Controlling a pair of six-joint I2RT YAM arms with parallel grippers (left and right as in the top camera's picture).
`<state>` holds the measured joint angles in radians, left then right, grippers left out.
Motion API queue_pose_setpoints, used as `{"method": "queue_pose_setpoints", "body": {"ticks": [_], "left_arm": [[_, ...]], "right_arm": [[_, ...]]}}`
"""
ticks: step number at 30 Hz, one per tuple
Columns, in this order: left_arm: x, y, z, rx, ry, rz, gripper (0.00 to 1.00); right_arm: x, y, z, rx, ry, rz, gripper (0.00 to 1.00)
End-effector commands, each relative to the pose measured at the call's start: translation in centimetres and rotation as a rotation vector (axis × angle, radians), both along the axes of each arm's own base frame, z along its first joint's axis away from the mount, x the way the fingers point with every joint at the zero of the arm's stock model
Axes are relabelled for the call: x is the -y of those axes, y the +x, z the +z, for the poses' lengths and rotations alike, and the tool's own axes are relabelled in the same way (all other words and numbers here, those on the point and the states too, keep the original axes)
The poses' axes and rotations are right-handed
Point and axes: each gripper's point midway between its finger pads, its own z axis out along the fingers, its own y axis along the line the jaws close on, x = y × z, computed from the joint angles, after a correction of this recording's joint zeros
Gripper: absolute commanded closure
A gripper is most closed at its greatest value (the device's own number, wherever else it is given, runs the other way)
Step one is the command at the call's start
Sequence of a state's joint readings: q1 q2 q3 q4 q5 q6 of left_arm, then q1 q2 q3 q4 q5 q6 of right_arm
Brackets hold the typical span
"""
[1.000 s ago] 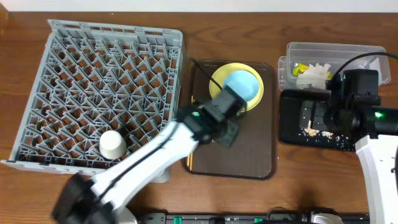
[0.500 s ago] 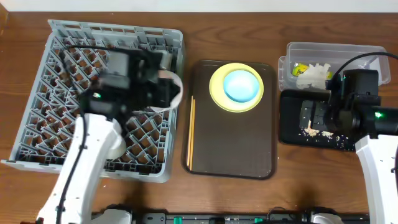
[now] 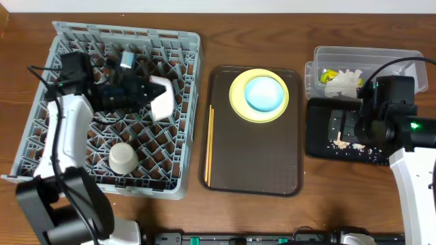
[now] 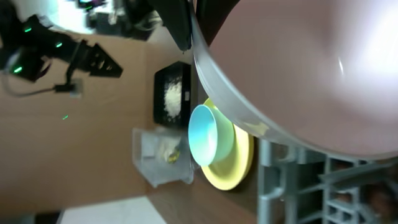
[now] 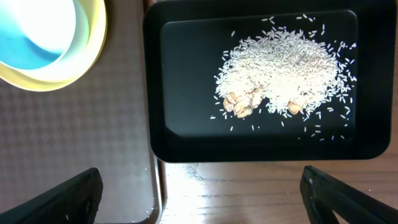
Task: Sort waste into correct bins and load items into the dishwasher
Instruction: 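Place the white bowl upright in the dish rack and release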
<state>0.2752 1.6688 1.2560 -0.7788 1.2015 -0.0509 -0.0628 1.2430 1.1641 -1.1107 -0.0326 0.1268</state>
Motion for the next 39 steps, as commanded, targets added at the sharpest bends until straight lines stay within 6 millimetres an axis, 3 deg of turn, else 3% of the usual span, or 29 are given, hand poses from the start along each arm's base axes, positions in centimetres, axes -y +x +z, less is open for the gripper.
{"method": "queue_pose_setpoints", "body": {"ticks": [1, 12, 15, 16, 23, 27, 39], "left_arm": [[-1.6, 0.5, 0.5, 0.012, -0.089, 0.025, 0.94], [-5.3, 0.9, 1.6, 0.058, -0.158, 0.111, 0.94], [-5.2, 1.3, 2.7, 0.121, -0.204, 0.088, 0.94], [-5.2, 1.8, 4.0, 0.178, -0.248, 0.068, 0.94], [-5.6, 2.7, 4.4, 0.223, -0.231, 0.067, 0.94], [-5.7, 3.0, 4.0, 0.223, -0.231, 0.066, 0.94], [-6.2, 4.0, -0.1, 0.101, -0.283, 0.087, 0.94]], "right_arm": [[0.4, 0.2, 0.6, 0.016, -0.001, -0.024, 0.01], [0.4, 0.3, 0.6, 0.016, -0.001, -0.024, 0.01], [0.4, 0.3, 0.6, 0.016, -0.001, -0.025, 0.01], [0.4, 0.3, 0.6, 0.016, -0.001, -0.025, 0.01], [0.4, 0.2, 0.6, 0.016, -0.001, -0.025, 0.01], [0.4, 0.3, 0.6, 0.016, -0.001, -0.025, 0.01], [0.4, 0.2, 0.6, 0.014, 0.0, -0.025, 0.01]]}}
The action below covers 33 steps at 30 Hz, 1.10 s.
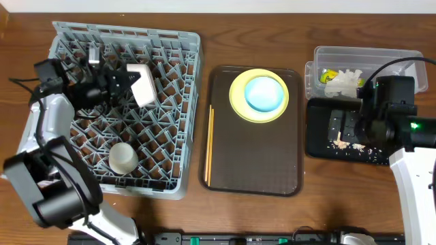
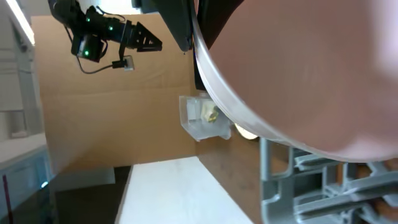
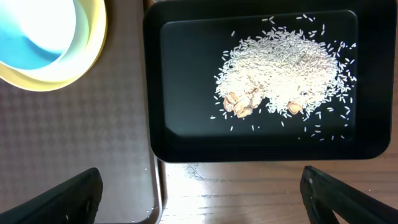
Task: Sort waste into correct bins and load items into the dishwasher
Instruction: 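Place the white bowl upright in the dish rack and release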
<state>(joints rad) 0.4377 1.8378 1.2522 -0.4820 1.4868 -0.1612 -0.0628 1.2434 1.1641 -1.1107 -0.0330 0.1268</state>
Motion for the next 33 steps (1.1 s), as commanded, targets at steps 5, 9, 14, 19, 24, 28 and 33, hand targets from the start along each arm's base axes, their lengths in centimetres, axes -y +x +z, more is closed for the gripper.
{"method": "queue_pose_setpoints", "body": {"ticks": [5, 9, 14, 19, 24, 28, 33], "left_arm": [[-1.2, 0.4, -1.9, -0.077, 0.029, 0.045, 0.94], [-2.9, 0.0, -4.4, -0.205, 0.113, 0.12, 0.94], [-4.4, -1.5, -5.8, -0.275, 0.161, 0.154, 0.94], [-5.4, -2.7, -5.7, -0.322, 0.136, 0.177, 0.82], [-6.3, -4.5, -6.9, -0.408, 0.243, 0.2, 0.55], [-6.5, -5.1, -6.3, -0.399, 0.316, 0.207, 0.51], [-6.4, -5.3, -2.7, -0.289, 0.372, 0.236, 0.5]], "right_arm": [[0.4, 0.1, 0.5, 0.008, -0.001, -0.025, 0.01], [0.4, 0.0, 0.5, 0.008, -0.001, -0.025, 0.01], [0.4, 0.1, 0.5, 0.009, -0.001, -0.025, 0.01], [0.4, 0.1, 0.5, 0.009, -0.001, -0.025, 0.01], [0.4, 0.1, 0.5, 0.009, -0.001, -0.025, 0.01], [0.4, 0.1, 0.5, 0.009, -0.001, -0.025, 0.01], [0.4, 0.1, 0.5, 0.009, -0.001, -0.025, 0.01]]}}
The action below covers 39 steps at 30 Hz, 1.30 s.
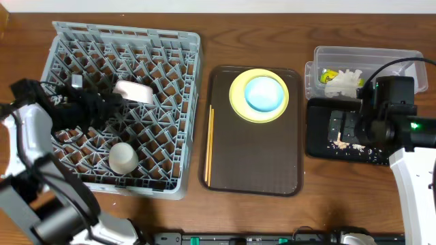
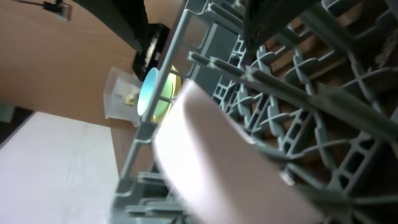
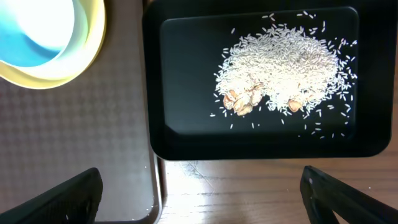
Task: Sort waste into correct bins and load items into the dishwasher
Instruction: 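Place the white bowl upright in the dish rack and release, then move the left gripper back toward the blue bowl on the yellow plate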
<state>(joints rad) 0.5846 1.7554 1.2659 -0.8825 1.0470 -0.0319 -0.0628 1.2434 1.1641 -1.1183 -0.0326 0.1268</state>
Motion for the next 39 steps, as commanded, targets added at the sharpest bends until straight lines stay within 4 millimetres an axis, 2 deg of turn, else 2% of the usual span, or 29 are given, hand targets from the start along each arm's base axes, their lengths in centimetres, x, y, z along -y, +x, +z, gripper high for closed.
{"method": "queue_pose_setpoints", "body": {"ticks": [1, 3, 6, 11, 13, 14, 17, 22, 24, 25, 27, 31, 34, 39], "left_arm": [[0.0, -0.7, 3.8, 0.113, 0.116, -0.004, 0.5], [0.7, -1.2, 6.2, 0.179, 0.16, -0.014, 0.5], [2.0, -1.8, 8.5, 0.243, 0.261, -0.04, 0.51], [5.6, -2.1, 10.6, 0.297, 0.464, -0.102, 0.51], [7.6, -1.8, 11.1, 0.308, 0.555, -0.133, 0.49], [9.7, -1.5, 11.6, 0.332, 0.627, -0.186, 0.46], [13.3, -0.7, 11.8, 0.377, 0.743, -0.27, 0.37], [20.4, 0.7, 11.4, 0.519, 0.848, -0.426, 0.36], [24.6, 1.5, 10.7, 0.595, 0.858, -0.498, 0.34], [25.5, 1.6, 10.5, 0.607, 0.856, -0.511, 0.34], [28.5, 2.0, 9.4, 0.652, 0.845, -0.569, 0.33], [33.4, 2.6, 6.4, 0.688, 0.817, -0.649, 0.3], [36.4, 2.5, 3.5, 0.689, 0.806, -0.711, 0.28], [40.0, 2.1, -1.3, 0.672, 0.801, -0.795, 0.27]], "right_arm": [[0.4, 0.3, 0.6, 0.017, -0.001, -0.024, 0.01], [0.4, 0.3, 0.6, 0.017, -0.001, -0.024, 0.01], [0.4, 0.3, 0.6, 0.017, -0.001, -0.025, 0.01], [0.4, 0.3, 0.6, 0.021, -0.001, -0.025, 0.01], [0.4, 0.3, 0.6, 0.021, -0.001, -0.025, 0.01], [0.4, 0.3, 0.6, 0.021, -0.001, -0.025, 0.01], [0.4, 0.3, 0.6, 0.021, -0.001, -0.025, 0.01], [0.4, 0.3, 0.6, 0.021, -0.001, -0.025, 0.01], [0.4, 0.3, 0.6, 0.018, -0.001, -0.025, 0.01], [0.4, 0.3, 0.6, 0.017, -0.001, -0.025, 0.01], [0.4, 0.2, 0.6, 0.015, -0.001, -0.025, 0.01], [0.4, 0.2, 0.6, 0.015, -0.001, -0.025, 0.01], [0.4, 0.2, 0.6, 0.015, -0.001, -0.025, 0.01], [0.4, 0.2, 0.6, 0.015, -0.001, -0.025, 0.01]]}}
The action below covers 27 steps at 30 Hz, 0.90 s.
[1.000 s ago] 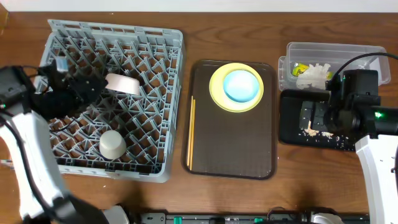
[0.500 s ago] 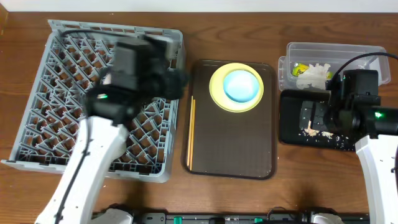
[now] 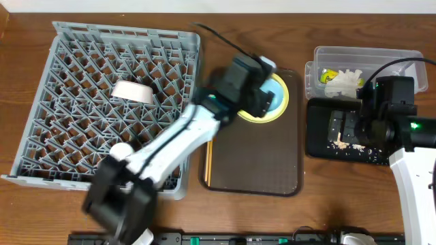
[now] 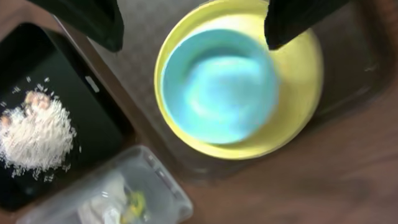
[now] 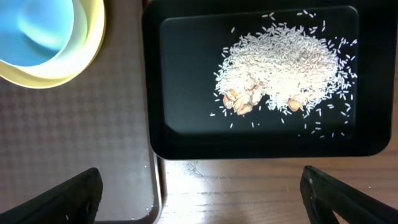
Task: Sort waste into correct bins and load items into the dishwasher
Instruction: 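Move the left gripper back toward the blue bowl on the yellow plate, then grasp the blue bowl rim with the left gripper and lift it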
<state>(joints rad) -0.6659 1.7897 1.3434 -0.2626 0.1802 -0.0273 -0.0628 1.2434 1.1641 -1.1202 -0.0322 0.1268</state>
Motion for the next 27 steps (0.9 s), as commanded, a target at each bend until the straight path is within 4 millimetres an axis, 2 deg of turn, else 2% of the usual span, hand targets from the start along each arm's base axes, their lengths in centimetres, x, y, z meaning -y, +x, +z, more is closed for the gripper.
{"method": "queue_pose_setpoints", "body": {"ticks": [1, 4, 10, 12, 17, 20, 23, 27], "left_arm": [[1.8, 0.0, -2.4, -0.004, 0.031, -0.037, 0.27], [2.6, -0.2, -5.0, -0.018, 0.069, -0.071, 0.27], [2.3, -0.6, -9.7, -0.089, 0.132, -0.08, 0.28], [2.2, -0.6, -10.1, -0.096, 0.14, -0.081, 0.33], [0.8, 0.2, -10.5, -0.065, 0.211, -0.028, 0.56], [-0.6, 0.4, -10.9, -0.057, 0.279, 0.016, 0.58], [-1.2, 0.7, -11.0, -0.044, 0.304, 0.037, 0.62], [-1.3, 0.8, -10.9, -0.041, 0.307, 0.041, 0.75]], "right_arm": [[0.4, 0.3, 0.6, 0.017, 0.0, -0.024, 0.01], [0.4, 0.2, 0.6, 0.016, -0.001, -0.025, 0.01], [0.4, 0.2, 0.6, 0.015, -0.001, -0.025, 0.01], [0.4, 0.2, 0.6, 0.015, -0.001, -0.025, 0.01], [0.4, 0.2, 0.6, 0.015, -0.001, -0.025, 0.01], [0.4, 0.2, 0.6, 0.015, -0.001, -0.025, 0.01], [0.4, 0.2, 0.6, 0.015, -0.001, -0.025, 0.01], [0.4, 0.2, 0.6, 0.014, -0.001, -0.025, 0.01]]}}
